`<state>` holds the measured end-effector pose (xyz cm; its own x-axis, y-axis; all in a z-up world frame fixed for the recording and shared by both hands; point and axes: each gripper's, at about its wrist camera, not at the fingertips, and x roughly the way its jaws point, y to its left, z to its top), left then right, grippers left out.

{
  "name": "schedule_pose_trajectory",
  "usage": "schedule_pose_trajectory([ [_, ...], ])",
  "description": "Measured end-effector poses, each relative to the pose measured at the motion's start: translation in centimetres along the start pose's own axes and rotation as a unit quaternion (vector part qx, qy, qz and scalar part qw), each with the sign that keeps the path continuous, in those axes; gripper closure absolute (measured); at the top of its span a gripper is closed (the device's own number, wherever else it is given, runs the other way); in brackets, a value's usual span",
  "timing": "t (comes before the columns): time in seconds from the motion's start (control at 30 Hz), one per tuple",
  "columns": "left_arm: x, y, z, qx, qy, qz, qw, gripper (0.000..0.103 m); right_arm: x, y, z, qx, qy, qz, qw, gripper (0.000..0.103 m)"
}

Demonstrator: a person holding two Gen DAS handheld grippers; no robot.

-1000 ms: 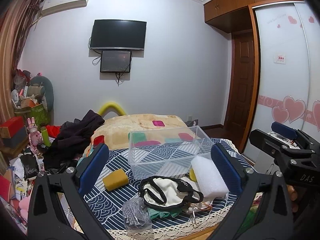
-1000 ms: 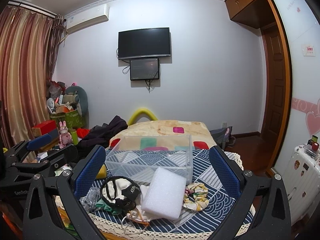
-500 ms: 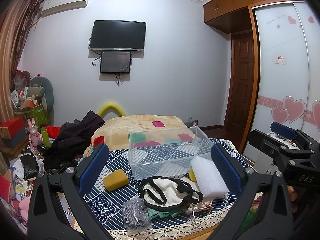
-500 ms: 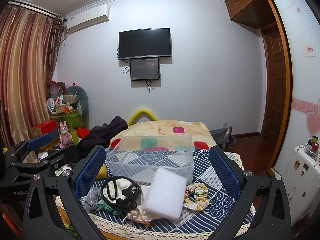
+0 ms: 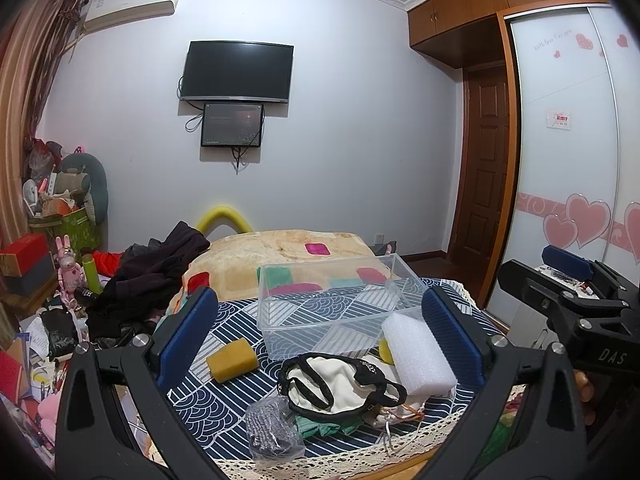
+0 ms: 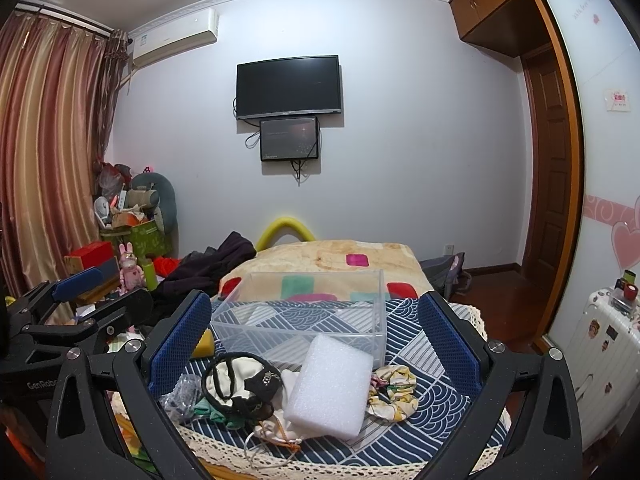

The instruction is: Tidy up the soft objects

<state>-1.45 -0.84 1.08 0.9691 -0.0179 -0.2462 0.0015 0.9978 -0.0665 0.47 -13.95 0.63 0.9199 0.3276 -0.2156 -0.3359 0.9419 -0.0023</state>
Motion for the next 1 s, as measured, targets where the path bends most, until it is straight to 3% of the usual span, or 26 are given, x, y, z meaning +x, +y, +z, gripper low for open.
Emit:
schedule_pose_trajectory([
  [0.77, 0.1, 0.2, 0.1, -0.002, 0.004, 0.000, 1.0000, 0.000, 0.2, 0.1, 0.0, -0.001, 0.007, 0.003, 1.000, 0.000],
  [1.0, 3.5, 2.9, -1.0, -0.029, 0.062, -0.014, 0.9975, 0.000, 2.6, -0.6, -1.2, 0.007, 0.050, 0.006, 0.999, 0.000],
])
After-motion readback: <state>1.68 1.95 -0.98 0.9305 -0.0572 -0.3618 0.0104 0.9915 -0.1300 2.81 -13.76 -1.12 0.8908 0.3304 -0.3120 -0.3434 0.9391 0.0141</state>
